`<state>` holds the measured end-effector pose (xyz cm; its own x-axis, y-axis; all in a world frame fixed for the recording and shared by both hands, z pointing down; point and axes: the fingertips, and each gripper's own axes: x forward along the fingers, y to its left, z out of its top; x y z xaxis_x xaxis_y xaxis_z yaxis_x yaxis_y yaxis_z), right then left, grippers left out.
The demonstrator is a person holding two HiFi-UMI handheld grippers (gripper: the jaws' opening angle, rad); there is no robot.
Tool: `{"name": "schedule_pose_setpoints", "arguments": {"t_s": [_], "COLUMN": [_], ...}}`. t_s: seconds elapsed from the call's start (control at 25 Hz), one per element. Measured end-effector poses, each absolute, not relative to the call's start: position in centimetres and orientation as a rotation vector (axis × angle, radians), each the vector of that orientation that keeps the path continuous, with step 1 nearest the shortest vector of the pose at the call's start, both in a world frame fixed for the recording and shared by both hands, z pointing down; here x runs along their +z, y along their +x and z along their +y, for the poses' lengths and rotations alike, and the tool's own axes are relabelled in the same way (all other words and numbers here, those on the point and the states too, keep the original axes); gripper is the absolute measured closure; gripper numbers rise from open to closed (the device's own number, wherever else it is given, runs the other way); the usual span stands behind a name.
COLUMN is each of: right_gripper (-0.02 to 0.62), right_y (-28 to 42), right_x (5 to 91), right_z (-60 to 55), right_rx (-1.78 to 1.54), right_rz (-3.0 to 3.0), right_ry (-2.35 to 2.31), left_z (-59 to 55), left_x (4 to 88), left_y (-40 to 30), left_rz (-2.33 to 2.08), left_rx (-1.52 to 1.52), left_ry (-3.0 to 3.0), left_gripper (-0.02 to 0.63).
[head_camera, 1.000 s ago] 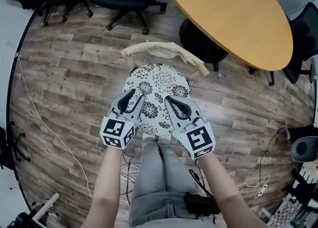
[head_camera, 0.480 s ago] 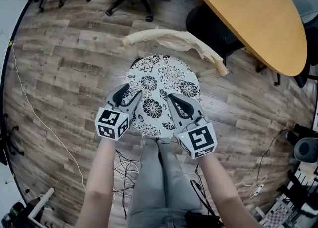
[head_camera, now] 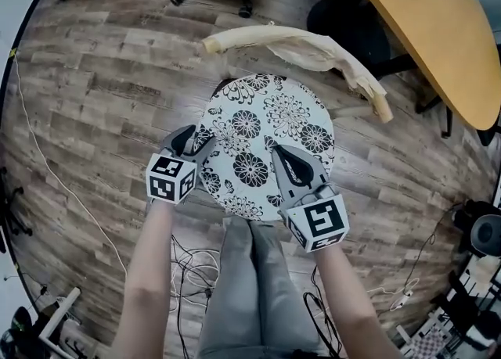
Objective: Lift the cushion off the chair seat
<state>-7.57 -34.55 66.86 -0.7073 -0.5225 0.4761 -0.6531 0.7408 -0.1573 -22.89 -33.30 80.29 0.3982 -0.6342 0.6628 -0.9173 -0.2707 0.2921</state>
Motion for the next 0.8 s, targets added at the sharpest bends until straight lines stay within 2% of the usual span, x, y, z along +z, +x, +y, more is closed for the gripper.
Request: {"name": "schedule_pose_setpoints", "arguments": {"t_s": [0.56, 0.8], "right_gripper": [0.569, 0.569], "right_y": [-8.2, -8.2], "right_x": [72.3, 71.1], "right_z": [-33.3, -32.3], "right_rx": [0.531, 0.539], "right_rz": [-2.472, -2.490], "right_ry": [0.852, 0.824], "left_z": [-33.4, -33.2], "left_x": [87.1, 86.3], "left_y": [-23.5, -23.4], "left_rz": [-1.223, -1.245], "left_rx": [0.562, 0.636], "left_ry": [1.894, 1.901], "left_gripper": [0.371, 0.407]}}
